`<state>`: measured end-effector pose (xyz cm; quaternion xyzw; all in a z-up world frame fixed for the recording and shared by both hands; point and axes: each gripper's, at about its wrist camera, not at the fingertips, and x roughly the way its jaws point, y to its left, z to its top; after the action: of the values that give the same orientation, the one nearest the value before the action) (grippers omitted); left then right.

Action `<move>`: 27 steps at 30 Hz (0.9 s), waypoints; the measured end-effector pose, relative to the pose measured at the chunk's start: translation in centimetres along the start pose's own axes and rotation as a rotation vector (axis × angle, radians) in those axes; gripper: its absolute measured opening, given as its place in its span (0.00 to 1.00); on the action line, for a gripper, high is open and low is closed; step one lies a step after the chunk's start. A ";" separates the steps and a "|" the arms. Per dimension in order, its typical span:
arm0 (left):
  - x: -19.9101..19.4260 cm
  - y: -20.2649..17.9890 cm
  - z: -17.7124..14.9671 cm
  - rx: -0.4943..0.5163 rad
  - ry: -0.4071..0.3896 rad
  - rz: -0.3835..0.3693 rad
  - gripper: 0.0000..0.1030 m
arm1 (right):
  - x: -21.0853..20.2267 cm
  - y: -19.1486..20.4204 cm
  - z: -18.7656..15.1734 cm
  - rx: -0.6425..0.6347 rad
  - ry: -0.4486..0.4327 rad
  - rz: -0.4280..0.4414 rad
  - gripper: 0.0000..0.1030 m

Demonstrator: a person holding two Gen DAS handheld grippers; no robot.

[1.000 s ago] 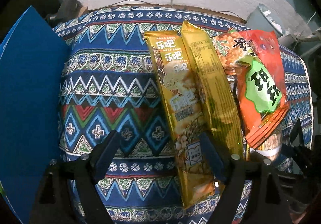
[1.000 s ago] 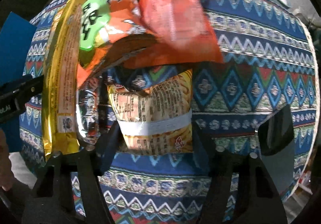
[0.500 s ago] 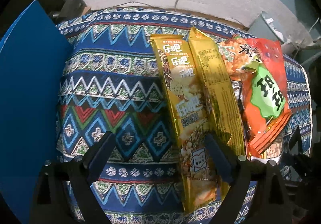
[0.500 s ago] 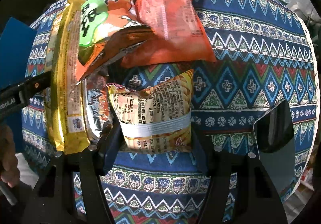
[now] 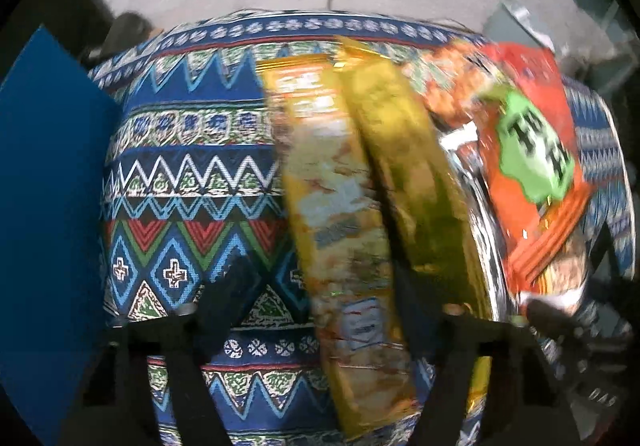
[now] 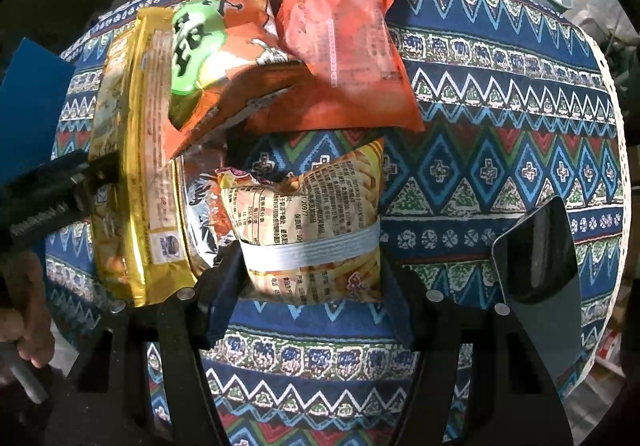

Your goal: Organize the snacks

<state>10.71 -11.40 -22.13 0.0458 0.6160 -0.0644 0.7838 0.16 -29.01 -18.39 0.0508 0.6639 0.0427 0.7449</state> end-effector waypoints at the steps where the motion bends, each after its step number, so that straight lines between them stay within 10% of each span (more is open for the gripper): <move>1: 0.0 -0.3 -0.2 0.018 0.000 0.003 0.46 | 0.0 0.1 0.0 -0.002 0.000 0.003 0.62; 11: -0.5 0.7 -1.8 -0.029 0.036 -0.023 0.34 | -1.4 1.0 0.2 -0.011 -0.023 0.014 0.60; 16: -0.2 1.1 -0.8 -0.078 0.010 -0.028 0.57 | -1.8 0.7 -0.4 -0.014 -0.035 0.021 0.60; 21: -0.1 1.0 1.1 -0.045 -0.010 -0.002 0.60 | -2.7 -0.1 -1.2 0.012 -0.047 0.045 0.60; 24: 0.0 0.9 2.0 -0.015 -0.013 0.006 0.32 | -3.2 -0.2 -1.4 0.017 -0.053 0.052 0.60; 27: -0.1 0.3 1.8 -0.005 -0.009 0.006 0.30 | -3.7 -0.3 -1.7 0.012 -0.060 0.051 0.60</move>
<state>12.46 -11.36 -21.64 0.0453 0.6126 -0.0610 0.7867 -1.99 -29.79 -14.98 0.0734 0.6402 0.0563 0.7626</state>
